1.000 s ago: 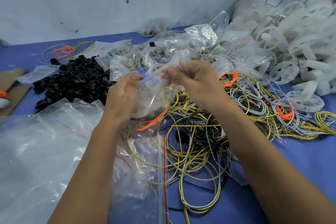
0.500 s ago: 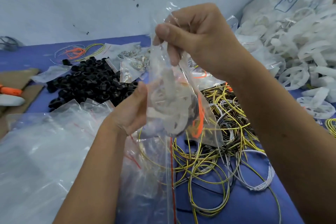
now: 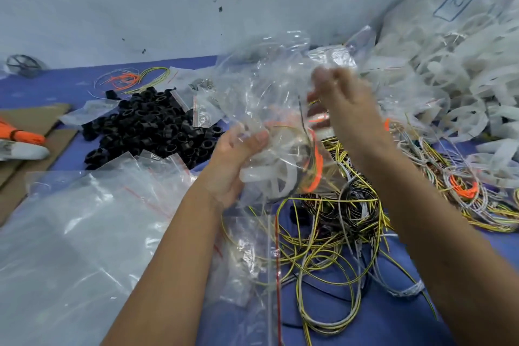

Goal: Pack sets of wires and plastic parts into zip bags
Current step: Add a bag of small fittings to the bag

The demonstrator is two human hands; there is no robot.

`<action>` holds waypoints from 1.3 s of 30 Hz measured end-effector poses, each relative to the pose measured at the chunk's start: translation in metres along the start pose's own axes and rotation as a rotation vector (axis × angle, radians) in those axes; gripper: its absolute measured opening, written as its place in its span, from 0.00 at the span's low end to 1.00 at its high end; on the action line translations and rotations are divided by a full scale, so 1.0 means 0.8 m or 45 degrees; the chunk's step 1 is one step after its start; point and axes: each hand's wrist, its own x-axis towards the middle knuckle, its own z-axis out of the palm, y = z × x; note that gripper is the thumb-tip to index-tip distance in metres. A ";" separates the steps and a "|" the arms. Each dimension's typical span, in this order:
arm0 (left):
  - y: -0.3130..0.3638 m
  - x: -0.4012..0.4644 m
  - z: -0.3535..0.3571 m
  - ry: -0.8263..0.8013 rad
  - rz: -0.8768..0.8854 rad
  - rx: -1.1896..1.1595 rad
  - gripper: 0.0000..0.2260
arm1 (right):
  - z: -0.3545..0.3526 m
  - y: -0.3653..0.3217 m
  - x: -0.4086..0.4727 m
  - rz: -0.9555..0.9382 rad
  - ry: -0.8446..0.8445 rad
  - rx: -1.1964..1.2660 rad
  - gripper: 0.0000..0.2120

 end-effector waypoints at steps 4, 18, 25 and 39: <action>-0.001 0.002 0.004 -0.032 -0.012 0.009 0.27 | 0.017 0.036 -0.031 0.055 -0.173 0.044 0.18; -0.016 0.004 0.005 0.021 -0.254 -0.020 0.19 | 0.000 0.051 -0.032 0.118 0.204 0.266 0.16; -0.014 -0.001 0.004 -0.027 -0.217 0.087 0.24 | -0.002 0.062 -0.027 0.163 0.284 0.137 0.09; -0.008 -0.014 0.000 -0.388 -0.444 -0.039 0.48 | -0.006 0.053 -0.022 0.296 0.319 0.570 0.15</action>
